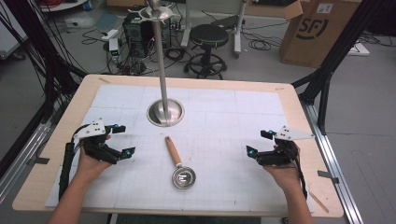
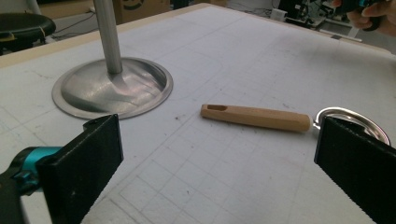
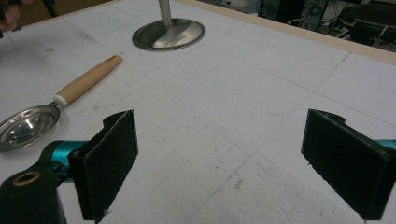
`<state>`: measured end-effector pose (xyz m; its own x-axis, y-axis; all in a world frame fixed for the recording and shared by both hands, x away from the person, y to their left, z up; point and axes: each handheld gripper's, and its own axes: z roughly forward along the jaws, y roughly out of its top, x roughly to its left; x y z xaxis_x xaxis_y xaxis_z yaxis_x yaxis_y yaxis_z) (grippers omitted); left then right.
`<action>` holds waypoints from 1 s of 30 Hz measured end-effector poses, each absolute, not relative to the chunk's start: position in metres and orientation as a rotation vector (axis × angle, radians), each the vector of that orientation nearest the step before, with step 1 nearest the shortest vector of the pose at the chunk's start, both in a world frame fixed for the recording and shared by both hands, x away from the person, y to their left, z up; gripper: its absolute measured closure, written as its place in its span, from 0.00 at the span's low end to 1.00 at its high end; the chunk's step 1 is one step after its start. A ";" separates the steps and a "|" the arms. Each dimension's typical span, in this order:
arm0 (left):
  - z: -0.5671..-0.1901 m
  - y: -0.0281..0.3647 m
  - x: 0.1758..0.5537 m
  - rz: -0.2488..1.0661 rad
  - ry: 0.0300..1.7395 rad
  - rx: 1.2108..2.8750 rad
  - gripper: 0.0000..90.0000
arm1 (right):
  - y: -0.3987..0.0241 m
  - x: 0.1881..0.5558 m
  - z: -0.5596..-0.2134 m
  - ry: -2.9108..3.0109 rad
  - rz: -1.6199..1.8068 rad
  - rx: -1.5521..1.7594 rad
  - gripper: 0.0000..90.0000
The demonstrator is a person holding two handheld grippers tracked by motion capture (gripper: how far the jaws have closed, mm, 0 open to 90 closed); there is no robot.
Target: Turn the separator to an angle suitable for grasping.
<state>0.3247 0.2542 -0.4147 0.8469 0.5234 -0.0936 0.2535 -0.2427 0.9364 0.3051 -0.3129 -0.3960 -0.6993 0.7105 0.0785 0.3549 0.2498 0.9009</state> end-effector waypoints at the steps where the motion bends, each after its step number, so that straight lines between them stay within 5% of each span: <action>1: -0.415 0.254 0.324 0.283 0.583 1.840 0.02 | -0.313 0.305 -0.396 2.183 1.432 0.979 0.10; 18: -0.414 0.239 0.331 0.260 0.558 1.822 0.03 | -0.314 0.302 -0.398 2.196 1.371 0.983 0.11; 19: -0.414 0.237 0.333 0.240 0.547 1.817 0.13 | -0.314 0.302 -0.399 2.205 1.360 0.987 0.11; 23: -0.412 0.232 0.333 0.233 0.525 1.823 0.18 | -0.314 0.301 -0.399 2.213 1.348 0.991 0.11; 25: -0.410 0.227 0.335 0.206 0.491 1.844 0.33 | -0.314 0.300 -0.399 2.212 1.349 0.984 0.11; 30: -0.407 0.211 0.341 0.183 0.467 1.866 0.48 | -0.312 0.302 -0.400 2.226 1.339 0.978 0.11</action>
